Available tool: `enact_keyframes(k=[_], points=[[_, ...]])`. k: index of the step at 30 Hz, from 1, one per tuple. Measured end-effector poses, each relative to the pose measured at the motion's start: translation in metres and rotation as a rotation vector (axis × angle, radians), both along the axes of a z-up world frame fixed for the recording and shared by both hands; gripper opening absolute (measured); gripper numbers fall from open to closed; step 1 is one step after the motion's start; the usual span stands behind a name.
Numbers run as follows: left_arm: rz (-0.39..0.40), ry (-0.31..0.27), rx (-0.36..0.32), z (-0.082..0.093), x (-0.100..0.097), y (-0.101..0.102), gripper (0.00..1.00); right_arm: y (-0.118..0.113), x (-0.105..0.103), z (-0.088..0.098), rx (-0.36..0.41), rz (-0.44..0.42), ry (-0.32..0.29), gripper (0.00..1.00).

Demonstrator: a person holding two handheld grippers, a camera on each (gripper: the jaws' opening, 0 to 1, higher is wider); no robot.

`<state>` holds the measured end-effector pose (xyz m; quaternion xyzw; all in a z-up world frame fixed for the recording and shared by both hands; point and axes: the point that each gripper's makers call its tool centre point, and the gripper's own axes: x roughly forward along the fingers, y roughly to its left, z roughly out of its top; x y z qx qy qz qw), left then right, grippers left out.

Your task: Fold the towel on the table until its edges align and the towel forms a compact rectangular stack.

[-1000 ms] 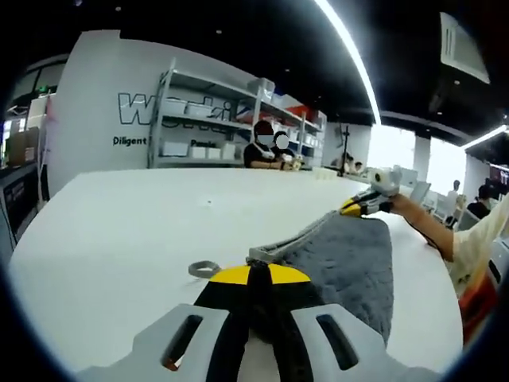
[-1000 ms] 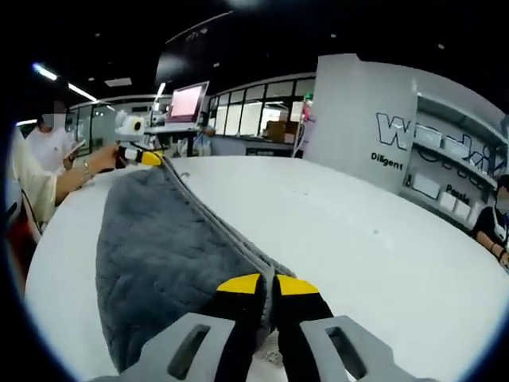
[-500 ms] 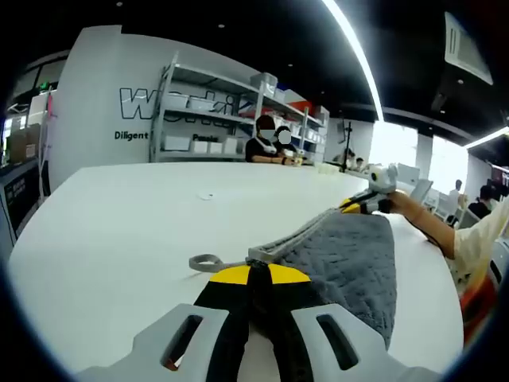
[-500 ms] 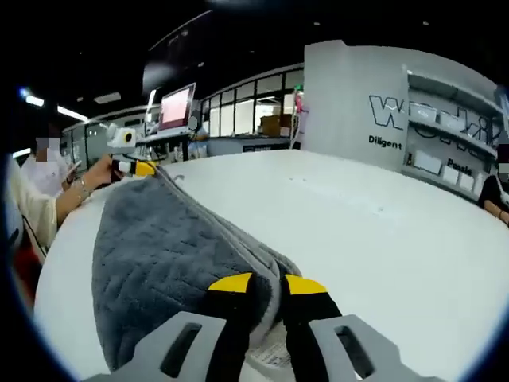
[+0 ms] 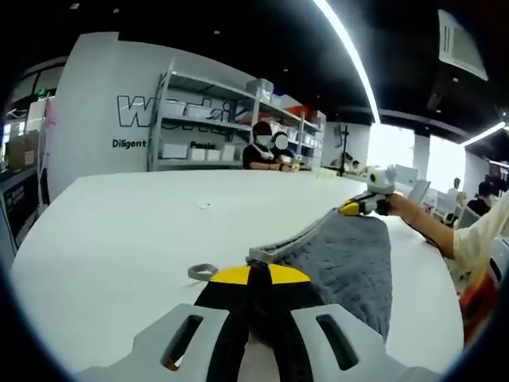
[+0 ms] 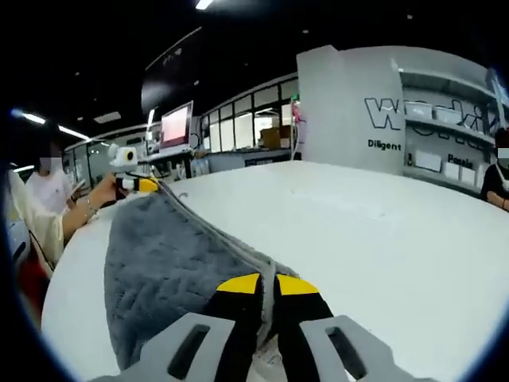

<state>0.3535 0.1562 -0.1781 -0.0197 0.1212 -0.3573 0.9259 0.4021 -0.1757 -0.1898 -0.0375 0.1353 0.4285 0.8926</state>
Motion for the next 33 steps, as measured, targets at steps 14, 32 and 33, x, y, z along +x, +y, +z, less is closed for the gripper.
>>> enact_keyframes(k=[14, 32, 33], points=[[0.018, -0.106, -0.033, 0.023, 0.003, 0.003, 0.04, 0.004, -0.001, 0.042, 0.019, -0.050, -0.209, 0.02], [0.086, -0.064, 0.018, -0.006, 0.026, 0.006, 0.05, 0.013, 0.014, 0.001, -0.110, -0.118, -0.188, 0.02], [0.092, -0.059, 0.024, -0.009, 0.027, 0.006, 0.05, 0.013, 0.014, -0.004, -0.130, -0.120, -0.185, 0.02]])
